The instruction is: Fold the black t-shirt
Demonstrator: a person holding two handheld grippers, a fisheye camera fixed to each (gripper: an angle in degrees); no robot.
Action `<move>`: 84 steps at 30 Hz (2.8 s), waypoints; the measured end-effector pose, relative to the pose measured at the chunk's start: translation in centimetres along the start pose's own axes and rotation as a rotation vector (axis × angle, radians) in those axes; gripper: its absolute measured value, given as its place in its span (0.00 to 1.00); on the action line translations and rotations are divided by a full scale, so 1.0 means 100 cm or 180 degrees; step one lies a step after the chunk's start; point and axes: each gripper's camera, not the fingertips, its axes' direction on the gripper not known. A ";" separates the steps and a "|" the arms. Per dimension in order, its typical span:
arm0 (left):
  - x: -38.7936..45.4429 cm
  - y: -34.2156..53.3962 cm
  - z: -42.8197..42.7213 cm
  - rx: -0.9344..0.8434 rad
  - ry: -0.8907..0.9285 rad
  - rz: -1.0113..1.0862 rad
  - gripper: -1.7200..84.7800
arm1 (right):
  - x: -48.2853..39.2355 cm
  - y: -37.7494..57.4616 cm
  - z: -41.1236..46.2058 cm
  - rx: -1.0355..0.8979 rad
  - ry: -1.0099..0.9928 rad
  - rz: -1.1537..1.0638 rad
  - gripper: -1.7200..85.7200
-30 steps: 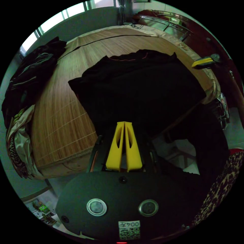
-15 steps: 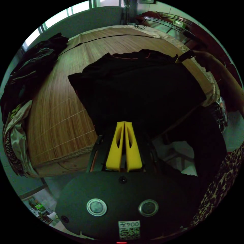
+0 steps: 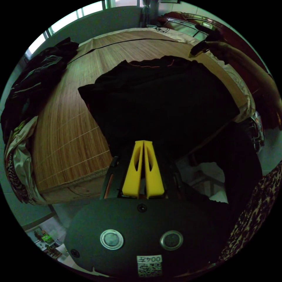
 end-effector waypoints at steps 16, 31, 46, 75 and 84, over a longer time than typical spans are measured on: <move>-0.004 -0.081 -0.034 0.0520 -0.0663 0.0891 0.07 | -0.136 0.043 -0.004 0.0656 0.0635 -0.2106 0.10; -0.046 -0.139 0.007 0.0072 -0.1142 0.1805 0.15 | -0.074 0.008 -0.028 0.0458 0.0270 -0.1404 0.11; -0.103 -0.189 0.032 0.0049 -0.0956 0.1827 0.04 | -0.071 -0.013 -0.033 0.0505 0.0403 -0.1278 0.13; -0.363 -0.229 0.083 0.0259 0.0326 -0.0115 0.03 | -0.032 -0.073 -0.023 0.0157 0.0666 -0.1838 0.03; -0.434 -0.232 0.136 0.0023 0.0612 -0.0546 0.05 | 0.006 -0.066 0.010 0.0065 0.0572 -0.1342 0.05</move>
